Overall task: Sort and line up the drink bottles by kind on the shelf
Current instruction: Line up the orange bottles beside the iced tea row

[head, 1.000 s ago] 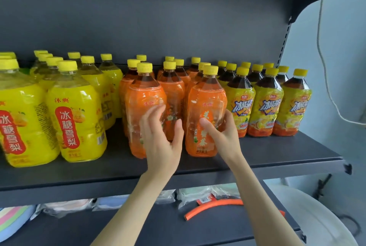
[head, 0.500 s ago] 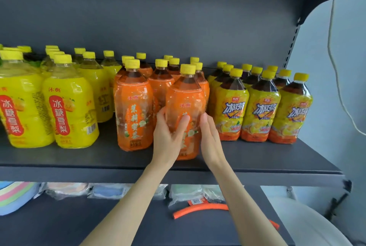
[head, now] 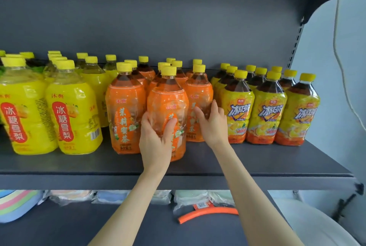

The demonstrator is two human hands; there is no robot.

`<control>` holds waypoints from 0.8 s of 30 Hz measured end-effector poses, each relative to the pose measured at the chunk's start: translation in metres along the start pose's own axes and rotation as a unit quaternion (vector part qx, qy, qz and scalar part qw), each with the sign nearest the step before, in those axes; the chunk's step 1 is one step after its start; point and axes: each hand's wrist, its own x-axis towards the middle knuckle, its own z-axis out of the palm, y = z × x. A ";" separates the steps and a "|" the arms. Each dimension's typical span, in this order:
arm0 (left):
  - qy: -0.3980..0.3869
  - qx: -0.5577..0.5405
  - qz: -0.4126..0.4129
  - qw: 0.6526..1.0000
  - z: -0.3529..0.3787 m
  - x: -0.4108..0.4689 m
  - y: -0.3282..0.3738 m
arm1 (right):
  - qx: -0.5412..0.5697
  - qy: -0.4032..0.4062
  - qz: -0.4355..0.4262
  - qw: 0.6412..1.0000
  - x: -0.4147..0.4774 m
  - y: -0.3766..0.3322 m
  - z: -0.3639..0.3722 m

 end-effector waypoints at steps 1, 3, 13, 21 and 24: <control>0.001 -0.003 0.003 1.000 -0.002 0.001 -0.002 | -0.002 0.004 0.000 1.000 0.000 0.000 0.002; 0.003 -0.003 0.003 1.000 -0.004 0.003 -0.006 | 0.030 0.008 0.012 0.999 -0.002 0.000 0.006; 0.001 -0.009 -0.002 1.000 -0.005 0.005 -0.010 | -0.111 0.131 0.010 0.985 -0.011 -0.003 0.011; 0.003 -0.013 0.000 1.000 -0.006 0.004 -0.010 | -0.061 0.104 0.023 0.992 0.008 -0.006 0.027; 0.004 -0.015 -0.004 1.000 -0.005 0.004 -0.011 | -0.027 0.092 0.021 0.995 0.015 -0.003 0.028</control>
